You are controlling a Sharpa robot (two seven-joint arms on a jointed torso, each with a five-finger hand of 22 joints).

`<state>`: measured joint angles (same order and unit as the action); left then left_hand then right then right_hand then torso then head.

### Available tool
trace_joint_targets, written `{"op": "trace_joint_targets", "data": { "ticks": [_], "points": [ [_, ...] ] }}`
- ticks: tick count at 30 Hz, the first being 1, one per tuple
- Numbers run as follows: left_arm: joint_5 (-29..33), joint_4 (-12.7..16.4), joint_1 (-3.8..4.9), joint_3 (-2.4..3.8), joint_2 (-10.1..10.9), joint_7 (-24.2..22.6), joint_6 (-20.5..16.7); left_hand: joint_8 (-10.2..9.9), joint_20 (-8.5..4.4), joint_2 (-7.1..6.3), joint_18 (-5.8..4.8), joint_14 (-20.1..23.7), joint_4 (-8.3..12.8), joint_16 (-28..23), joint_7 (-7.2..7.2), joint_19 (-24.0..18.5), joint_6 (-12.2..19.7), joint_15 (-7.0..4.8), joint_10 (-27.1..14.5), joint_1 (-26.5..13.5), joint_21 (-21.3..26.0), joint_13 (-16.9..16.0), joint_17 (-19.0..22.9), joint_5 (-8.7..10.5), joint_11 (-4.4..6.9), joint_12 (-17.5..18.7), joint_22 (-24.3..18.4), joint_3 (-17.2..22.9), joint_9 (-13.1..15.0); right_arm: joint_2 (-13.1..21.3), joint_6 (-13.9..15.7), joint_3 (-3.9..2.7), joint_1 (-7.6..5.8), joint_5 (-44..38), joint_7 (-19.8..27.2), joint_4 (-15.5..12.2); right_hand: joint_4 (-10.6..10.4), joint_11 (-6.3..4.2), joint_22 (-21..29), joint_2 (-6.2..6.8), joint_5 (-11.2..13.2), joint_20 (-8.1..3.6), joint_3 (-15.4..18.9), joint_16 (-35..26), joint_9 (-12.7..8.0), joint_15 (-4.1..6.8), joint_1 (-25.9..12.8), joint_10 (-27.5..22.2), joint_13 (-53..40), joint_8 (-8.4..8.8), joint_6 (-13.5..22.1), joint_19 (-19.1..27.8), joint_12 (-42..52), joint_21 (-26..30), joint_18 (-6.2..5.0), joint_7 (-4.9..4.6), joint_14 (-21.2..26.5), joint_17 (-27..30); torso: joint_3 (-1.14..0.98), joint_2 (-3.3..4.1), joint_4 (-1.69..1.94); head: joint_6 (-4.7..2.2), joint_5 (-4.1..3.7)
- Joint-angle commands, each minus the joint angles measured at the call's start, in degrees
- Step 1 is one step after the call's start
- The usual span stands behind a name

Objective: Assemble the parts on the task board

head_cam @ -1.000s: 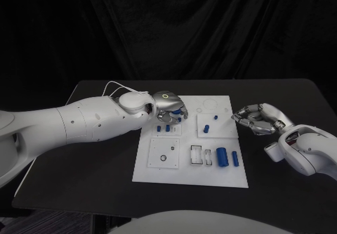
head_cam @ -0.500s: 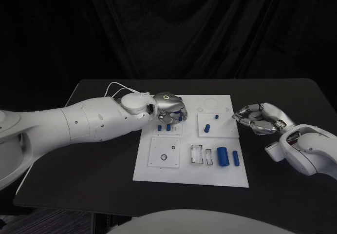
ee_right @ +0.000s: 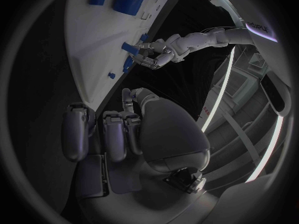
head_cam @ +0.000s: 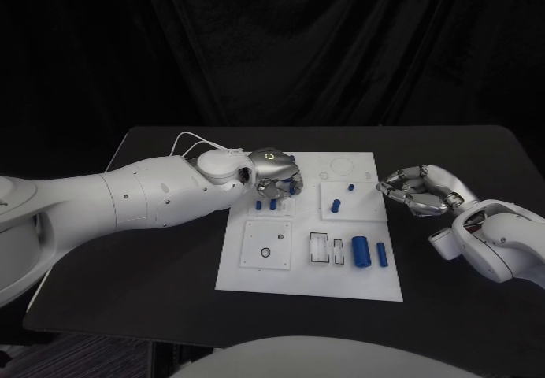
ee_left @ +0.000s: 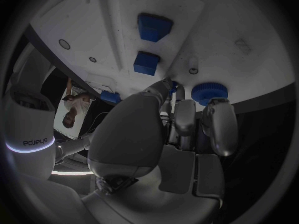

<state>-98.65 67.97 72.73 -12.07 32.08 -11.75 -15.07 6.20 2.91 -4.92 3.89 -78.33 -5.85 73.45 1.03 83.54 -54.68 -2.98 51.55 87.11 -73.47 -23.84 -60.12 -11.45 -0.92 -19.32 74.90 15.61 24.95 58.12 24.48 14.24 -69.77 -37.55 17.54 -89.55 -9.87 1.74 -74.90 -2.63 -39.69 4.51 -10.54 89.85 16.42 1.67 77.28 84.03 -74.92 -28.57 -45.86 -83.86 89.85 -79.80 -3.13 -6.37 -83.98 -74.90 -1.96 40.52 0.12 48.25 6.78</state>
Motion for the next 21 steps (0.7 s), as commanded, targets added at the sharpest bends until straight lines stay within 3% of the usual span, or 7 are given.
{"op": "trace_joint_targets", "data": {
  "ticks": [1,12,21],
  "points": [
    [-0.31,-0.03,-0.23,-0.01,-0.06,-0.06,-1.44,0.38,-0.09,0.33,-0.42,-0.11,0.08,0.29,0.1,0.4,-0.65,-0.52,0.88,-0.21,-0.55,-0.08,-0.03,0.29,0.24,-0.31,10.59,0.68,0.22,-0.03,-0.29,-0.04,0.07,0.04,-0.25,-0.01,0.13,0.14,-11.41,0.12,-0.37,-0.02,-0.33,0.15,-0.05,0.09,-0.42,5.97,-15.08,-0.37,0.37,-0.28,0.15,0.13,0.34,0.08,-6.02,-15.1,0.03,-0.01,-0.04,0.04,-0.02],
    [-0.31,0.16,-0.31,-0.01,0.46,0.11,-3.8,1.26,-0.81,1.09,-0.84,-0.91,0.93,0.82,1.05,1.25,-2.51,-1.49,4.54,0.15,-2.69,-0.17,-0.28,0.12,1.54,-0.81,11.15,1.72,1.22,-0.09,-0.45,-0.04,0.07,0.04,-0.31,0.13,0.13,0.14,-11.41,0.12,-0.37,-0.02,-0.33,0.15,-0.05,0.09,-0.42,5.97,-15.08,-0.37,0.37,-0.28,0.15,0.13,0.34,0.08,-6.02,-15.1,-0.02,-0.01,0.04,0.08,0.04],
    [-0.32,2.31,-0.31,0.0,2.3,0.14,-6.07,1.34,-1.06,0.82,-0.93,-0.97,1.25,0.61,1.16,1.42,-3.18,-1.64,5.33,0.01,-3.16,0.37,0.26,0.08,1.58,0.26,11.26,1.92,1.49,-0.18,-0.7,-0.04,0.08,0.04,-0.3,0.24,0.16,0.14,-11.35,0.03,-0.38,-0.02,-0.45,0.15,-0.07,0.09,-0.45,5.97,-15.08,-0.4,0.39,-0.19,0.15,0.29,0.3,0.09,-6.02,-15.1,0.01,0.01,-0.02,0.01,0.09]
  ]
}}
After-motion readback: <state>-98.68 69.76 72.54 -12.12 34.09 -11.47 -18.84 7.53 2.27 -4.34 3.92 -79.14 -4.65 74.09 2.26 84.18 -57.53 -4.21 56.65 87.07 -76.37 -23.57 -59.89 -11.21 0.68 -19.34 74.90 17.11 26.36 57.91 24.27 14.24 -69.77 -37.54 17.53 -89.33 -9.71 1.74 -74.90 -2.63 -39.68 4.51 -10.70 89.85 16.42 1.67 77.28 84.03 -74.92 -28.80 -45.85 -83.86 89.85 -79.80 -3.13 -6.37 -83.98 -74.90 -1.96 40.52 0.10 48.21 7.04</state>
